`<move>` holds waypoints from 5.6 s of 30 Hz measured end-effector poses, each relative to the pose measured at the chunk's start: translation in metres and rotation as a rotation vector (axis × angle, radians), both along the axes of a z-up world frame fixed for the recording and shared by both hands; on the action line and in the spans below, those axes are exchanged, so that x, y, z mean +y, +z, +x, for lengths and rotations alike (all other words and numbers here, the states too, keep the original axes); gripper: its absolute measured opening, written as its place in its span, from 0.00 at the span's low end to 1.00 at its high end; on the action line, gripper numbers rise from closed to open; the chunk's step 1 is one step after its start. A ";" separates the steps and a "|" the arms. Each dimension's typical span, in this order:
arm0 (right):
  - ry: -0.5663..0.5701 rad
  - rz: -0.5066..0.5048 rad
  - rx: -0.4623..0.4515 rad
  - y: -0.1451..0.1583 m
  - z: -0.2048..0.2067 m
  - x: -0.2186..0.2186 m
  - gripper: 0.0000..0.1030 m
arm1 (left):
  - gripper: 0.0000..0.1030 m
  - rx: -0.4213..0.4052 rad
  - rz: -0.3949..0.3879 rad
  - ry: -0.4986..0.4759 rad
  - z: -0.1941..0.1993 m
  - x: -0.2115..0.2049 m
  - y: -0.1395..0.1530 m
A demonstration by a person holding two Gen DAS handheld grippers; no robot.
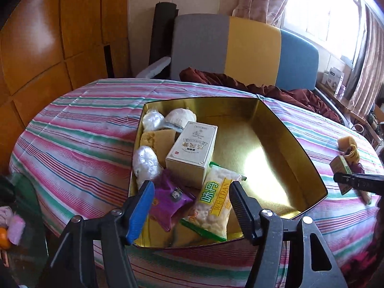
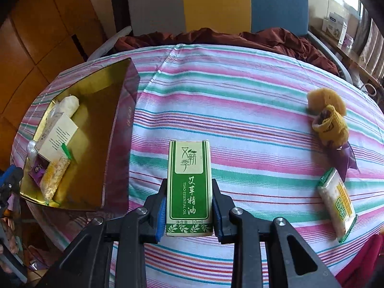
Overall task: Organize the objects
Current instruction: 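Carry the WEIDAN packet into the gold box with the left gripper and release, then lower the green oil box into the gold box with the right gripper and release, then move both grippers toward the yellow knit sock and purple snack packet, then grasp the yellow knit sock with the left gripper while the right gripper grasps the purple snack packet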
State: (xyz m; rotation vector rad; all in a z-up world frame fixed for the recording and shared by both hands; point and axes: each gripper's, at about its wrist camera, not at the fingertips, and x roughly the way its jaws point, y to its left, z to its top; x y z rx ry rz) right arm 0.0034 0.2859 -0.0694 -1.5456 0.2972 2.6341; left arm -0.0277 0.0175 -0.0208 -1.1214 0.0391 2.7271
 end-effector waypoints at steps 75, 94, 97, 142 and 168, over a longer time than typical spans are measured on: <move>-0.441 -0.025 0.111 0.054 0.042 0.184 0.36 | 0.70 0.144 -0.104 -0.215 0.029 0.093 0.041; -0.756 -0.296 0.140 0.000 0.079 0.281 0.40 | 0.70 0.026 -0.077 -0.513 0.022 0.250 0.028; -0.758 -0.317 0.143 -0.002 0.082 0.282 0.40 | 0.70 0.005 -0.082 -0.545 0.020 0.270 0.023; -0.741 -0.513 0.219 -0.008 0.089 0.290 0.43 | 0.49 -0.339 0.026 -0.727 -0.070 0.495 -0.061; -0.603 -0.558 -0.056 -0.046 0.042 0.266 0.43 | 0.47 -0.203 0.018 -0.675 0.021 0.325 -0.070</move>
